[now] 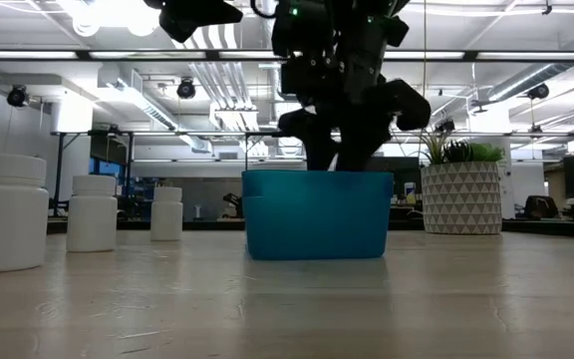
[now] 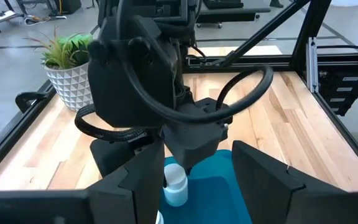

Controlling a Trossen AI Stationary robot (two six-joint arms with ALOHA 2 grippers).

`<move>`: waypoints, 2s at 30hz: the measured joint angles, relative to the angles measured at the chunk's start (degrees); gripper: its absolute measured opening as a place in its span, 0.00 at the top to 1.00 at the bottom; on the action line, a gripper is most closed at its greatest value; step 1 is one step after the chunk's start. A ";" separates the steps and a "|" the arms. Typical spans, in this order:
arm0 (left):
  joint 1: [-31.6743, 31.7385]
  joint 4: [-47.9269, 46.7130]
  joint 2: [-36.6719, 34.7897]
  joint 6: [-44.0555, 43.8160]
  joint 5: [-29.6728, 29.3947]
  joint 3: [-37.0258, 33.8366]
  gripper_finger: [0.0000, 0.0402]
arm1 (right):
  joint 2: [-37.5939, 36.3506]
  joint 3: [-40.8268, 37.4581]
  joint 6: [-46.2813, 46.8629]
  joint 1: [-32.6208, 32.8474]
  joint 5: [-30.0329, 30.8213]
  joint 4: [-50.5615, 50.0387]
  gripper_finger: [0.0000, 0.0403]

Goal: Pick and place pill bottles into a basket
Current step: Put the white pill bottle into the blue bin

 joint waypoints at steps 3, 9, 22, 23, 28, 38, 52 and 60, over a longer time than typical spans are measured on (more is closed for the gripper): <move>0.00 0.00 0.00 0.00 0.00 0.00 0.57 | 0.36 -0.26 0.09 -0.13 0.05 -0.52 0.52; 0.00 0.00 0.00 0.00 0.00 0.00 0.57 | 0.22 -0.16 0.36 -0.34 0.19 -0.51 0.49; 0.00 0.00 0.01 0.00 0.00 0.00 0.57 | -0.23 4.90 0.64 -0.42 -0.10 -3.44 0.49; 0.00 0.00 0.00 0.00 0.00 0.00 0.57 | -0.28 5.48 0.88 -0.42 -0.10 -4.17 0.49; 0.00 -0.06 0.00 0.00 0.00 0.00 0.57 | -1.12 7.17 2.10 -0.42 -0.25 -6.99 0.48; -0.07 -7.04 -3.09 -2.13 -2.60 -0.12 0.57 | -5.41 7.18 4.79 -0.45 -0.73 -9.84 0.48; -0.77 -8.10 -10.42 -8.38 -5.02 -4.85 0.57 | -7.77 5.62 6.55 -0.49 -3.75 -10.05 0.49; -3.60 -7.63 -11.39 -9.71 -5.16 -5.40 0.57 | -7.80 3.06 6.51 -0.62 -4.03 -8.33 0.49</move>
